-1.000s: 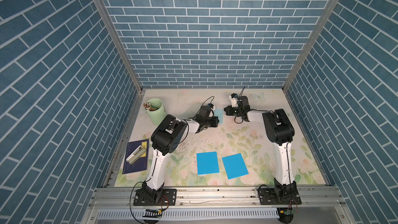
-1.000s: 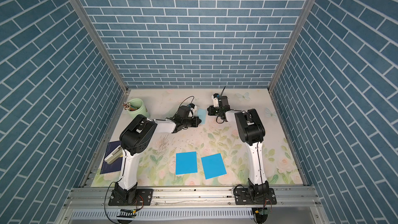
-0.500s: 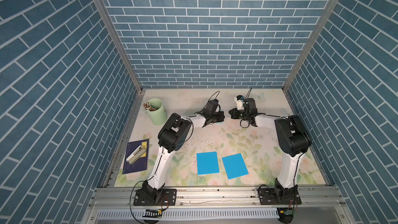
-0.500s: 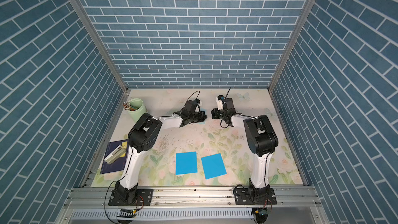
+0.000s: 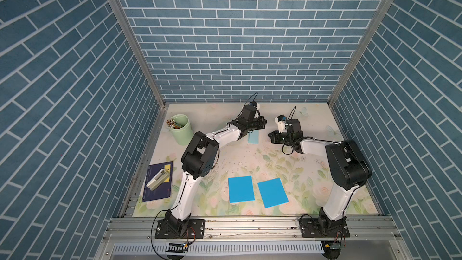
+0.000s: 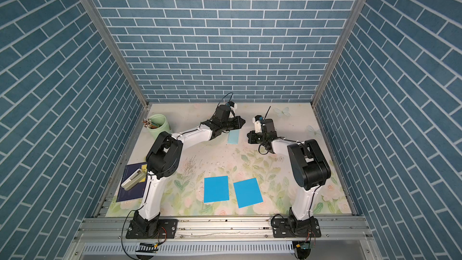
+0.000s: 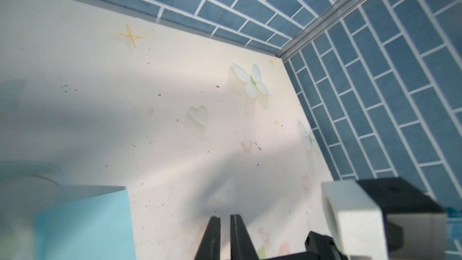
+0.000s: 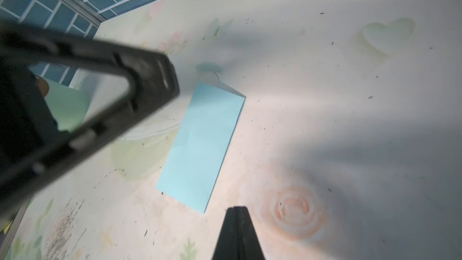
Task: Fold the square paper along the opposite sides
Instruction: Smooth out the paper at the center of the board, then pick up the paper from the center of the board.
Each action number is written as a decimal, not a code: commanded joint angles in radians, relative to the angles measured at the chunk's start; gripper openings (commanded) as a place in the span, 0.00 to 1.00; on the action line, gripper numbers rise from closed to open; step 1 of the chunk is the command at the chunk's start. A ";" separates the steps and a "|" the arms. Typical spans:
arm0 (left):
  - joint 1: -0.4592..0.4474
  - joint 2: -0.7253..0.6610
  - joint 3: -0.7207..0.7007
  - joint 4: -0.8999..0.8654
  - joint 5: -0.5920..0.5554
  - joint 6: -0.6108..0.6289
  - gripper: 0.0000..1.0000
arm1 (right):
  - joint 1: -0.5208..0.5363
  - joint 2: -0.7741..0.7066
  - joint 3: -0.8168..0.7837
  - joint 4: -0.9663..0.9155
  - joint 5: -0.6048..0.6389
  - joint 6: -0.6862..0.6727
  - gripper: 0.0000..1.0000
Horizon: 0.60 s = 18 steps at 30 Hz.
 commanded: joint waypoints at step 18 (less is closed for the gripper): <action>-0.032 -0.854 -0.971 -0.312 -0.076 -0.111 0.72 | 0.599 -0.514 -0.558 0.029 0.125 -0.170 0.48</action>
